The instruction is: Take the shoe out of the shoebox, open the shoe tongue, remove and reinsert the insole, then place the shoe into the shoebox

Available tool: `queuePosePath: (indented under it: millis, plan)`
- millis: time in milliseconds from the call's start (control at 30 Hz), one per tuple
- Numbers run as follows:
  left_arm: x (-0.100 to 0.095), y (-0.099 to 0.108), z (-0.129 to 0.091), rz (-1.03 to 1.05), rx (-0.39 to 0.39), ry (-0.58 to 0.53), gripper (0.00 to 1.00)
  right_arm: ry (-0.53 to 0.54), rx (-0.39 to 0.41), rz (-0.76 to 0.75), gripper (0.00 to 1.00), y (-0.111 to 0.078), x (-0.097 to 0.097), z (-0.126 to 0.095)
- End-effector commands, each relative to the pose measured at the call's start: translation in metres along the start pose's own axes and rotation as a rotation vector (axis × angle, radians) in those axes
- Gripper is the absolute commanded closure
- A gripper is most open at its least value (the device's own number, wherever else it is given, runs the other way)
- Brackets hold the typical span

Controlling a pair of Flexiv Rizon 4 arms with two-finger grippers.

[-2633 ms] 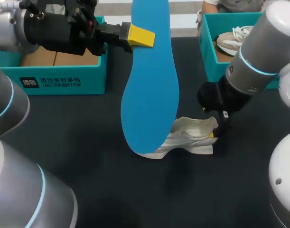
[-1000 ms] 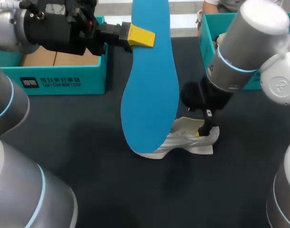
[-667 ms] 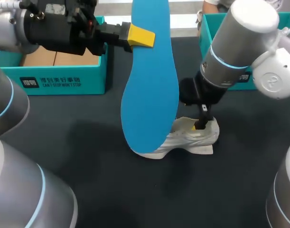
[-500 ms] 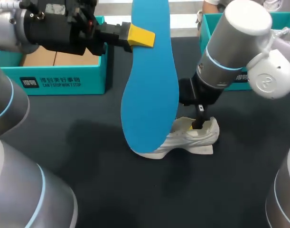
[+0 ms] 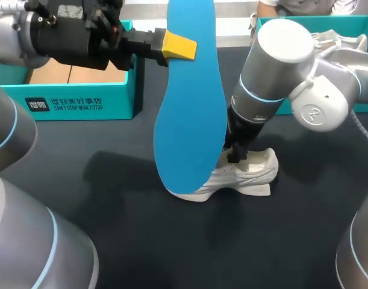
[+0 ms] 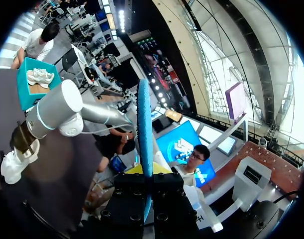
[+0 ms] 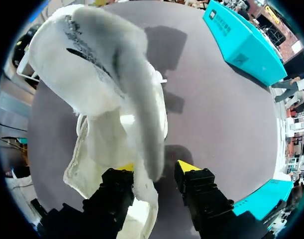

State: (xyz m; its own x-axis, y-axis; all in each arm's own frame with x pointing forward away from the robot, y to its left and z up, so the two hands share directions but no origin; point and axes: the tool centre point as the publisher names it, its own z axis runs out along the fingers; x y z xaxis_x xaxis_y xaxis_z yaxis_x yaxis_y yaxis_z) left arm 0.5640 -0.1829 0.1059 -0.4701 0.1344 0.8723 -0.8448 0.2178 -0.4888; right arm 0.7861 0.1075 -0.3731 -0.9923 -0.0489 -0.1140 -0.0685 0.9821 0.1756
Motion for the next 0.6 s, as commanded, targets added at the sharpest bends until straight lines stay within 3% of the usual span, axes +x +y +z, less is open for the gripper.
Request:
queuePosePath:
  millis: [33,167,200,233,400,533,600]
  plan:
    - [-0.001,-0.001,0.001,0.0,-0.001,0.001,1.0,-0.003,0.001,0.001,0.7,-0.002,0.003,0.006]
    - [-0.001,-0.001,0.001,0.0,-0.001,0.001,1.0,-0.004,0.001,0.004,0.79,-0.002,0.003,0.009]
    - [-0.001,-0.001,0.001,0.0,-0.001,0.001,1.0,-0.003,0.002,0.004,0.84,-0.002,0.004,0.01]
    - [-0.001,-0.001,0.001,0.0,-0.001,0.001,1.0,-0.002,0.001,0.004,1.0,-0.001,0.004,0.012]
    - [-0.001,-0.001,0.001,0.0,-0.001,0.001,1.0,0.0,0.006,0.027,1.0,-0.001,0.01,0.014]
    - [-0.001,-0.001,0.001,0.0,-0.001,0.001,1.0,0.025,0.034,0.116,1.0,-0.001,0.014,-0.006]
    - [-0.001,-0.001,0.001,0.0,-0.001,0.001,1.0,0.027,0.118,0.189,1.0,-0.003,0.018,-0.016]
